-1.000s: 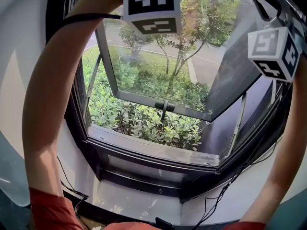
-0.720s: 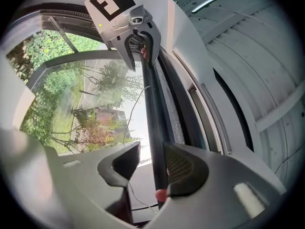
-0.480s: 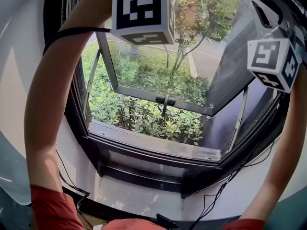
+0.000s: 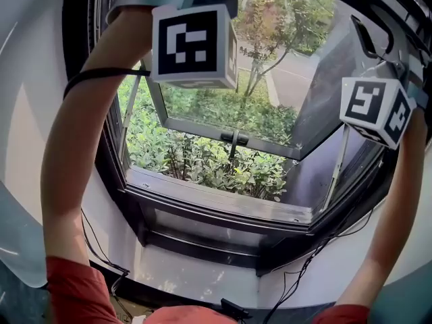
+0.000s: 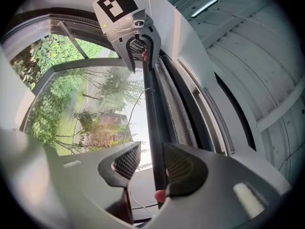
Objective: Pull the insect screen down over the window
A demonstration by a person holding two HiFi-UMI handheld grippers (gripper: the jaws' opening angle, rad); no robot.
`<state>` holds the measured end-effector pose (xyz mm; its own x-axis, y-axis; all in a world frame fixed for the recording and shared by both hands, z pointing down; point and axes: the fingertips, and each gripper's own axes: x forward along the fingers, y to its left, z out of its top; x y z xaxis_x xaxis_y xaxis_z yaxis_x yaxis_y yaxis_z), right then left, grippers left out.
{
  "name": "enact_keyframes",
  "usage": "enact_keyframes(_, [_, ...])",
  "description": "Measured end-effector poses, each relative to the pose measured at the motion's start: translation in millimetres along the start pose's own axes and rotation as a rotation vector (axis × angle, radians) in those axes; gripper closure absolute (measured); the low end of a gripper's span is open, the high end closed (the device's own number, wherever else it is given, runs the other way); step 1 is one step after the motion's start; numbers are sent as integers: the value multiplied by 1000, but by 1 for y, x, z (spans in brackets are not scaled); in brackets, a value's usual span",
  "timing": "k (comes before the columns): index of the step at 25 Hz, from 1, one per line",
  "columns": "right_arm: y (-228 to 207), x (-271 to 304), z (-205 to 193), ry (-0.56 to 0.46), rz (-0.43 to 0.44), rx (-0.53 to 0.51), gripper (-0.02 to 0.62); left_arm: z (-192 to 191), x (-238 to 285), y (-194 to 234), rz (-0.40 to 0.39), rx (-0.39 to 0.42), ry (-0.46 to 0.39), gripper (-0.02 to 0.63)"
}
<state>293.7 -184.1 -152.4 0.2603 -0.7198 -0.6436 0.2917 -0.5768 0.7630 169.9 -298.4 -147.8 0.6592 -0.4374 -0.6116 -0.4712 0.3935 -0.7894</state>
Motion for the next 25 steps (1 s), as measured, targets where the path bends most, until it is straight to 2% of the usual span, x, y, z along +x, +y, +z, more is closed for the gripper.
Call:
enact_keyframes(5, [9,-10,-2,-5,25,15,433,4,-8,-11,-15,-22,-7,434])
enact_keyframes(21, [45,-33,6,-1,126,-27,434,-2,-35,-43,-114,9,13,436])
enact_keyframes(25, [48,-34,8,-11,124,-21,433,-3,-38,-47,-124,9,20,434])
